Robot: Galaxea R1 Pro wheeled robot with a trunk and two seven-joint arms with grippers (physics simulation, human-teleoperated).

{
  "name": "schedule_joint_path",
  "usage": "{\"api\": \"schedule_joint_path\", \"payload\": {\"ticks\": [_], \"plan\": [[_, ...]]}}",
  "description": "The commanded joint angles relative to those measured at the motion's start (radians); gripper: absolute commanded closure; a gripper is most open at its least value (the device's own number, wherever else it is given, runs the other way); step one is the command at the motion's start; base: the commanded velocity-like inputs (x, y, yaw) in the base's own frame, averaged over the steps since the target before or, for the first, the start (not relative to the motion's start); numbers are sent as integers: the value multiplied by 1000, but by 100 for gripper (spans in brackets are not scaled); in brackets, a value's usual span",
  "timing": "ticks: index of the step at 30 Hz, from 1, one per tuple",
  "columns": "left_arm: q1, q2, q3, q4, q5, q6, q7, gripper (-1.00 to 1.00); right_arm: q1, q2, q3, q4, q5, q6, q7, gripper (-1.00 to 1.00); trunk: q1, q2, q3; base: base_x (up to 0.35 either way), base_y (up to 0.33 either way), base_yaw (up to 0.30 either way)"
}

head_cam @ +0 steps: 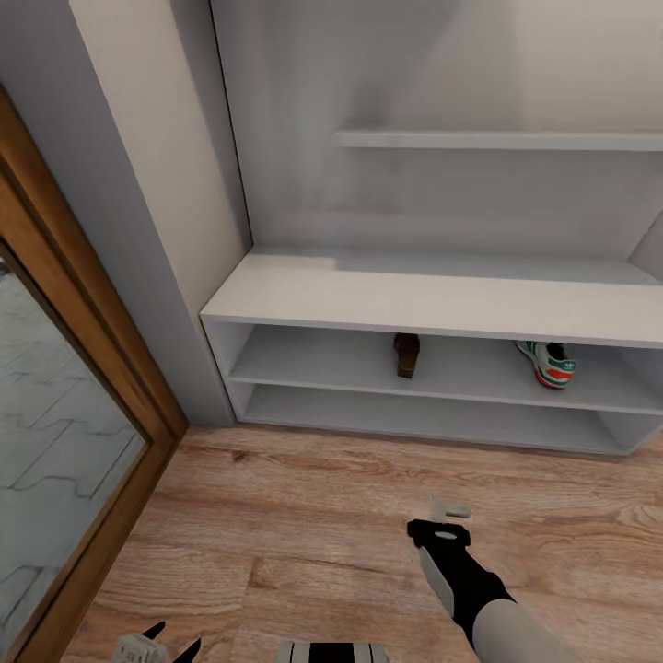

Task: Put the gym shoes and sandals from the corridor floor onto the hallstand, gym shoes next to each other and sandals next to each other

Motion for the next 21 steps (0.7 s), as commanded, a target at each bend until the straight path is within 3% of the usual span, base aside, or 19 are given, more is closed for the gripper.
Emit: {"api": "schedule_joint_path", "payload": {"ticks": [1, 6, 9, 14, 21], "plan": [[0, 0, 5, 1, -5, -4, -5, -100, 44, -78, 2, 64, 88, -170, 204, -100, 0, 0, -1, 0, 0, 0], [-1, 0, 6, 1, -4, -4, -4, -100, 60, -112, 2, 113, 108, -282, 289, -100, 0, 0, -1, 0, 0, 0], [0, 0, 7, 2, -3, -4, -3, -100, 64, -130, 2, 160, 110, -312, 307, -100, 0, 0, -1, 0, 0, 0], [0, 0, 8, 23, -1, -5, -3, -100, 75, -139, 2, 213, 112, -353, 313, -100, 0, 0, -1, 0, 0, 0], [0, 2, 15, 62, 0, -6, 0, -100, 92, -143, 2, 269, 114, -478, 317, -100, 0, 0, -1, 0, 0, 0]]}}
